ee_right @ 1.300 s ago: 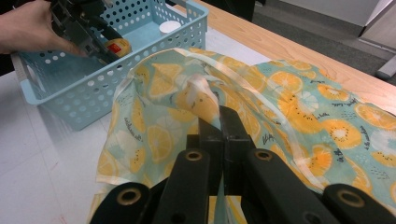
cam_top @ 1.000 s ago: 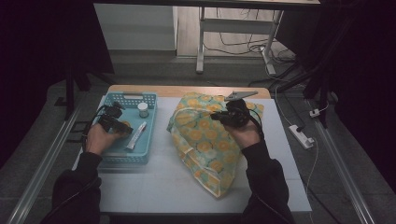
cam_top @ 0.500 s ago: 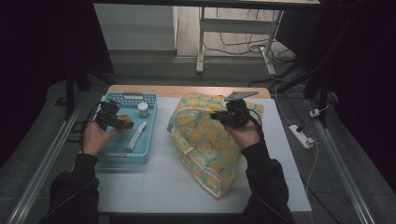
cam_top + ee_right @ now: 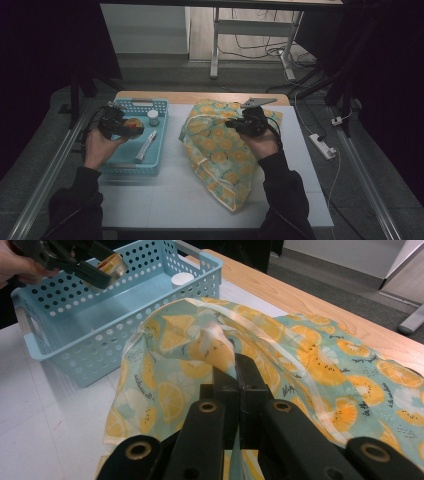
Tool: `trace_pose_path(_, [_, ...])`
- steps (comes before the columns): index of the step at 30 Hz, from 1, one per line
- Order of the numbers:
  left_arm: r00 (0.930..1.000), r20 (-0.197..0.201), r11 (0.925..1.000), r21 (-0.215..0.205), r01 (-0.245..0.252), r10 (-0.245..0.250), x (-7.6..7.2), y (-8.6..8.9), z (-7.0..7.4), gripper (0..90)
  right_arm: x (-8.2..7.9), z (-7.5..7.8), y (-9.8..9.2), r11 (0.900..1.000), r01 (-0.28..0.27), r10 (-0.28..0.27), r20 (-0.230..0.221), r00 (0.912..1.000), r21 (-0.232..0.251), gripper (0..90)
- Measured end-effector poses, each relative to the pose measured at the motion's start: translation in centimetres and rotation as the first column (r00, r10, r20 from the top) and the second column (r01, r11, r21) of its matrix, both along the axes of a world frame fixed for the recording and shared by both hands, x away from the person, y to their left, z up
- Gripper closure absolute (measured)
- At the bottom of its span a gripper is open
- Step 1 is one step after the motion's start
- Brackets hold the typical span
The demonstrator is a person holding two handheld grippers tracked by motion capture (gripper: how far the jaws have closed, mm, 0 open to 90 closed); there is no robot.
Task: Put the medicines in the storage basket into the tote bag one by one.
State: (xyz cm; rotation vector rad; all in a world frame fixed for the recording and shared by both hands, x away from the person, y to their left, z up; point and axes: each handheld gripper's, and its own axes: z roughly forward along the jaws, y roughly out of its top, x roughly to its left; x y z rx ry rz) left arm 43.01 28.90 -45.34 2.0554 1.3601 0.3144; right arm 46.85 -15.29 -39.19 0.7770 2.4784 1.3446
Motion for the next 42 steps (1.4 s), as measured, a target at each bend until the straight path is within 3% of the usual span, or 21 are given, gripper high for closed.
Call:
trace_pose_path(10, [0.9976,0.041,0.9979,-0.031,0.058,-0.056,-1.3,-1.2,1.3,20.3,0.0,0.1,-0.1,1.0,0.002,-0.002,0.006,1.0,0.0,90.0])
trace_pose_path(18, [0.9891,0.076,0.9912,-0.03,0.129,-0.126,-2.4,-3.2,2.7,20.3,0.0,0.1,-0.1,1.0,0.001,-0.001,0.008,1.0,-0.002,90.0])
trace_pose_path(27, [0.9702,0.108,0.9748,-0.028,0.221,-0.217,-3.0,-6.3,3.9,20.3,-0.1,0.0,0.0,1.0,-0.004,0.004,0.01,0.9999,-0.002,90.0])
trace_pose_path(42, [0.9276,0.131,0.9336,-0.033,0.357,-0.35,-2.5,-12.1,4.9,20.3,-0.2,0.1,0.0,1.0,-0.008,0.008,0.009,0.9999,0.004,90.0])
